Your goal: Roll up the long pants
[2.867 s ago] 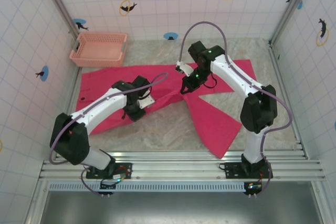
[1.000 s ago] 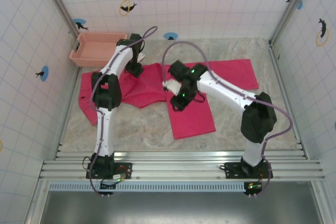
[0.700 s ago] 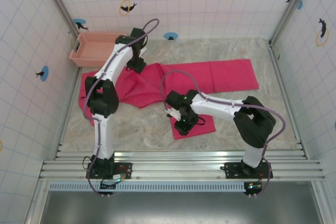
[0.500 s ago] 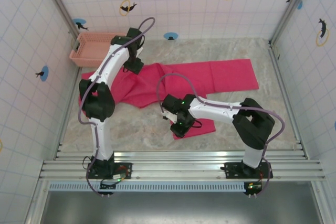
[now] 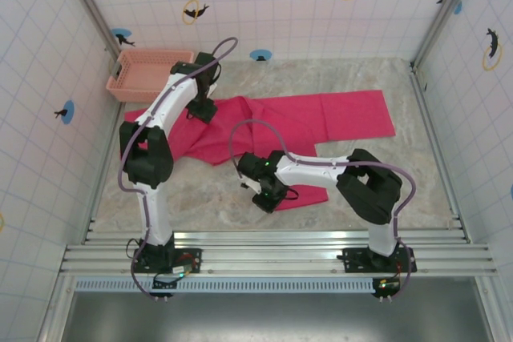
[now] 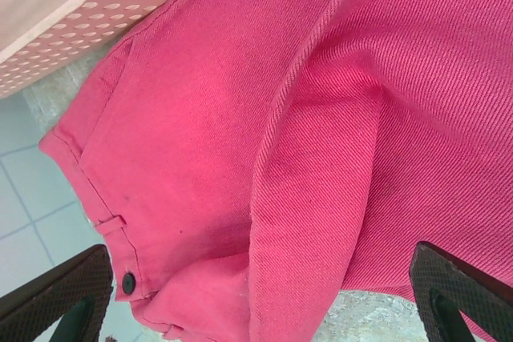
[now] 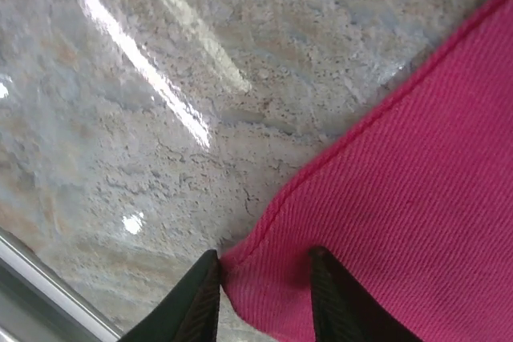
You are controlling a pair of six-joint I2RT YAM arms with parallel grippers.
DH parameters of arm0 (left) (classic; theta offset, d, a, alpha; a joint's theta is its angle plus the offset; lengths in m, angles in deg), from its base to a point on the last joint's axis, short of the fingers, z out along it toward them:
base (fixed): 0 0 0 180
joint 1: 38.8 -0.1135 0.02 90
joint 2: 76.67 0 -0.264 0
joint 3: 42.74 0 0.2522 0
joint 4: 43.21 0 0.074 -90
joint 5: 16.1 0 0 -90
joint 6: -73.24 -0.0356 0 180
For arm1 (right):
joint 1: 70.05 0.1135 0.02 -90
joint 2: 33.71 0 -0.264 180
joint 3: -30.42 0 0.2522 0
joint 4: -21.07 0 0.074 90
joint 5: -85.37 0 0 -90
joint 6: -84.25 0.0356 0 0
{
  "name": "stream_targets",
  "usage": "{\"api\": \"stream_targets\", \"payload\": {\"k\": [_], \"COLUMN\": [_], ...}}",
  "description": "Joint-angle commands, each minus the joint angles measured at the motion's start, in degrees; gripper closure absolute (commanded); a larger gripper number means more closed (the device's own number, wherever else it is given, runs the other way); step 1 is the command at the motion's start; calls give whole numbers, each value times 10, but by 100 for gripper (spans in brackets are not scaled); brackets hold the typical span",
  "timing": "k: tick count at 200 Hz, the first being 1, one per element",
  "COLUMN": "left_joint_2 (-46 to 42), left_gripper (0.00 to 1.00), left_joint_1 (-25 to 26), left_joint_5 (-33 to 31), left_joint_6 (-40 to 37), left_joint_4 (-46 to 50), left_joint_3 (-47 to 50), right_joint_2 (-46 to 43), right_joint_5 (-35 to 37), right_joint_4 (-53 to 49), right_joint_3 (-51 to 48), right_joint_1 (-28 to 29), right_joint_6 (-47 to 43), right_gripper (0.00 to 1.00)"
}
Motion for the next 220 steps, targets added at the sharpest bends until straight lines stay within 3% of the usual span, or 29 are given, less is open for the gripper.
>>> {"api": "stream_targets", "payload": {"k": [1,14,25,45,73,100,153,220], "left_joint_2": [-19,-21,-22,-27,-39,-59,-61,-74], "left_gripper": [3,3,3,3,3,3,3,3], "left_joint_1": [-3,-2,-2,-2,-2,-3,-2,0], "left_joint_5": [-13,-15,-17,-20,-18,-11,14,35], "left_joint_6": [-5,-6,-7,-9,-22,-29,-25,-18], "left_joint_4": [12,12,13,15,21,12,29,63], "left_joint_3": [7,9,11,12,15,39,44,57], "right_joint_2": [8,-21,-59,-146,-261,-301,-182,53], "right_joint_5": [61,88,101,115,77,51,63,117], "right_joint_4": [-26,-36,-46,-80,-127,-153,-154,-137], "right_joint_3": [-19,-29,-36,-36,-5,49,185,396], "right_joint_1": [-8,-22,-42,-99,-235,-361,-527,-642], "right_joint_6": [7,6,0,-18,-49,-81,-104,-117], "right_gripper": [79,94,100,100,100,100,100,100]}}
